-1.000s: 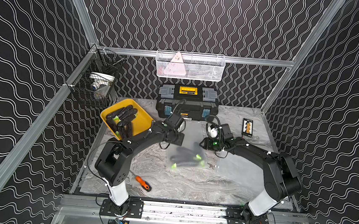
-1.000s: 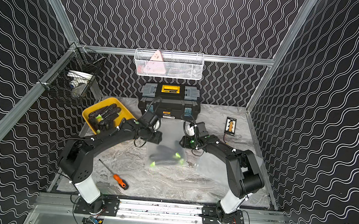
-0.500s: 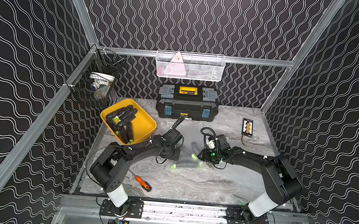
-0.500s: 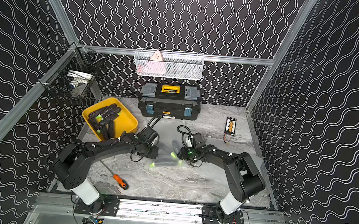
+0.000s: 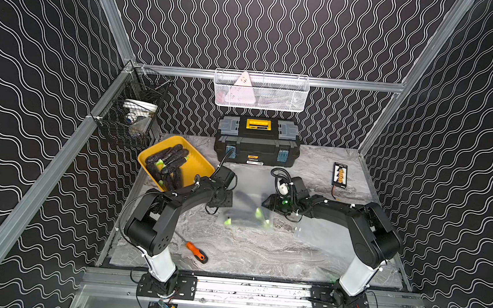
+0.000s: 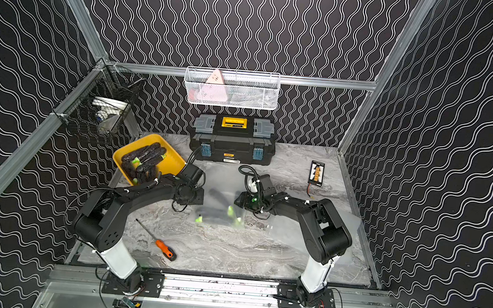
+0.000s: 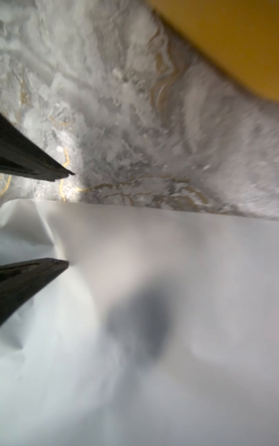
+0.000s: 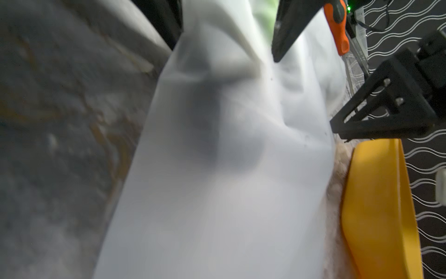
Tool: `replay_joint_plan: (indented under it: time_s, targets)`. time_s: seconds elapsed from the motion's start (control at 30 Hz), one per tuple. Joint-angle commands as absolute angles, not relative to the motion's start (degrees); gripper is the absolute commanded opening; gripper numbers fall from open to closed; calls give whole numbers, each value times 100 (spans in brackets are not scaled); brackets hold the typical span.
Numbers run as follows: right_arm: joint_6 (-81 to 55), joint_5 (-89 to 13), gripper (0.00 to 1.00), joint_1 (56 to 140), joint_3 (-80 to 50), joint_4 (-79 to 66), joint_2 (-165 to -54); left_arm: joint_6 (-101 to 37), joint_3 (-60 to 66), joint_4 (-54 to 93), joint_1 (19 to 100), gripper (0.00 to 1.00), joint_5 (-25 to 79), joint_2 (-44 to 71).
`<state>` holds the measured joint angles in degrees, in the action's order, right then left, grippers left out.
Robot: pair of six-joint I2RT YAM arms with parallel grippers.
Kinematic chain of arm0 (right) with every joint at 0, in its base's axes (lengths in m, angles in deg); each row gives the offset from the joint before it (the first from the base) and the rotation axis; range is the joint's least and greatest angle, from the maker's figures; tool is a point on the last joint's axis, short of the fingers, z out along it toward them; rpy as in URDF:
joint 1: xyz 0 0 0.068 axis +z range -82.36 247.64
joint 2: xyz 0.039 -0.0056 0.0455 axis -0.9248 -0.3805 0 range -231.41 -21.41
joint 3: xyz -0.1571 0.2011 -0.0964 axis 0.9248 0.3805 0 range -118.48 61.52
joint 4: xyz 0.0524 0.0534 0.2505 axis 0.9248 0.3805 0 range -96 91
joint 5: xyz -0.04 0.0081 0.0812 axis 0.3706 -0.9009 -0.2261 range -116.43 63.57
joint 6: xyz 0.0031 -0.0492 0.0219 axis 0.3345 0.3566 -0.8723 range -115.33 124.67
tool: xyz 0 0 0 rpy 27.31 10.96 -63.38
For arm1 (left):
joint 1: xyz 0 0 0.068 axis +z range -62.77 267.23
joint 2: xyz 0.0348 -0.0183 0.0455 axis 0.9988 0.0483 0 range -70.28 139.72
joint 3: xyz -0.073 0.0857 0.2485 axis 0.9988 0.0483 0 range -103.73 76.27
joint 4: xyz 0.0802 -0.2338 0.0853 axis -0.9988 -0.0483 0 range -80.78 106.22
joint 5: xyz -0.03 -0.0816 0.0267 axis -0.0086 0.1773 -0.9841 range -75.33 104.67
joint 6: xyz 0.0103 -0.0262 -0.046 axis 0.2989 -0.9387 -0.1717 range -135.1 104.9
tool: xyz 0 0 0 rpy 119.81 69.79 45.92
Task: Place the eggplant in a zip-top bag and seal the zipper
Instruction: Move the zipper food storage bag to the center of the board.
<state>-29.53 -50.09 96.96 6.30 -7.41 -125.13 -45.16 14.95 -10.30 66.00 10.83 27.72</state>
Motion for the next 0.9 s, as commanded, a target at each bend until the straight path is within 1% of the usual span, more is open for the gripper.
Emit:
replay_joint_plan:
  time_s: [0.0,0.1,0.27,0.53,0.87]
  targets:
    - [-3116,-5160,55,9712,332,-978,-12772,-4592,1147,-1170,6633,57,1061,2730]
    - [-3094,-5139,54,9706,366,-978,-12779,-4634,953,-1207,6609,57,1254,2564]
    - [-3158,-5288,45,9734,439,-1229,-12934,-4578,737,-1395,6544,57,1253,2277]
    - [-3505,-5072,46,10142,558,-1723,-13132,-4511,710,-1556,6552,57,1212,2150]
    - [-3357,-5193,44,10240,30,-1526,-13410,-4490,658,-1569,6553,57,1109,2133]
